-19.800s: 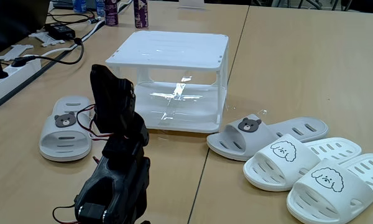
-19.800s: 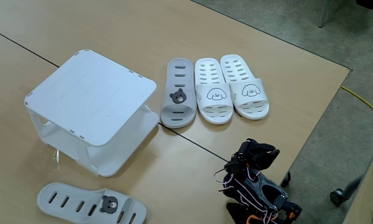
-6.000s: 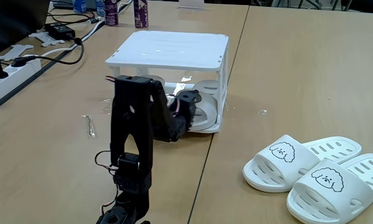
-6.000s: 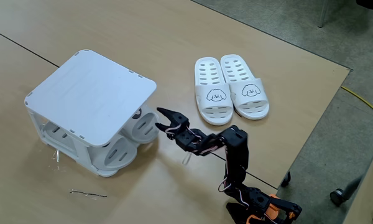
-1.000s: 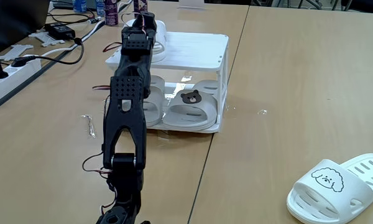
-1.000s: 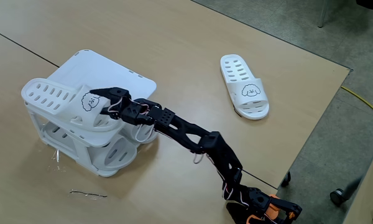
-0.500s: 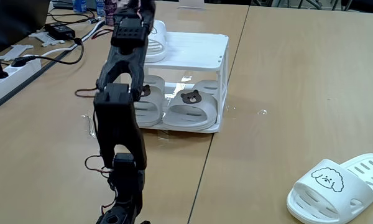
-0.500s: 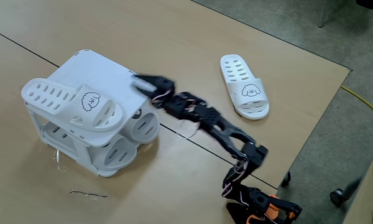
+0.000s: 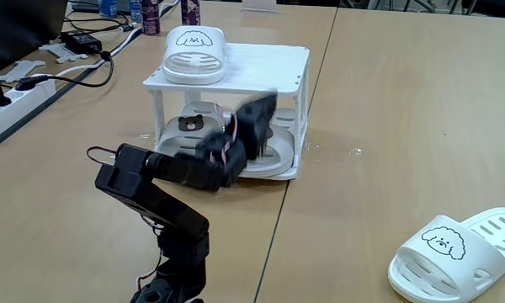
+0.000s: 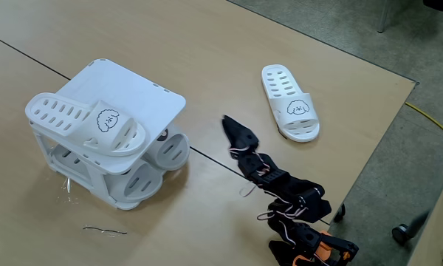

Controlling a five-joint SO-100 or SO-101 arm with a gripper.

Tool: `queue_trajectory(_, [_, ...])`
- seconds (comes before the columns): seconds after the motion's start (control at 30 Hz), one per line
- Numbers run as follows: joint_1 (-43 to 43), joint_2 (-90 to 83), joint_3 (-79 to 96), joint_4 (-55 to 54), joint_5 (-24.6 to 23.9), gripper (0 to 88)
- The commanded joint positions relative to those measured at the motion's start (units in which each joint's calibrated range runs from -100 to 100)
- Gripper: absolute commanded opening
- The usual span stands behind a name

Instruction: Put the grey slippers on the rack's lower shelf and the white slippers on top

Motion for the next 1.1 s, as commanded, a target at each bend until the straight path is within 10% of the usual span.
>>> queue_trajectory(0.0, [6.21, 7.80, 3.57, -8.87, 0.42, 4.6])
queue_trajectory(0.5, [37.13, 60.72, -12.13, -33.89, 0.42, 4.5])
queue_trajectory(1.07, [38.36, 79.48, -50.92, -33.03, 0.42, 31.1])
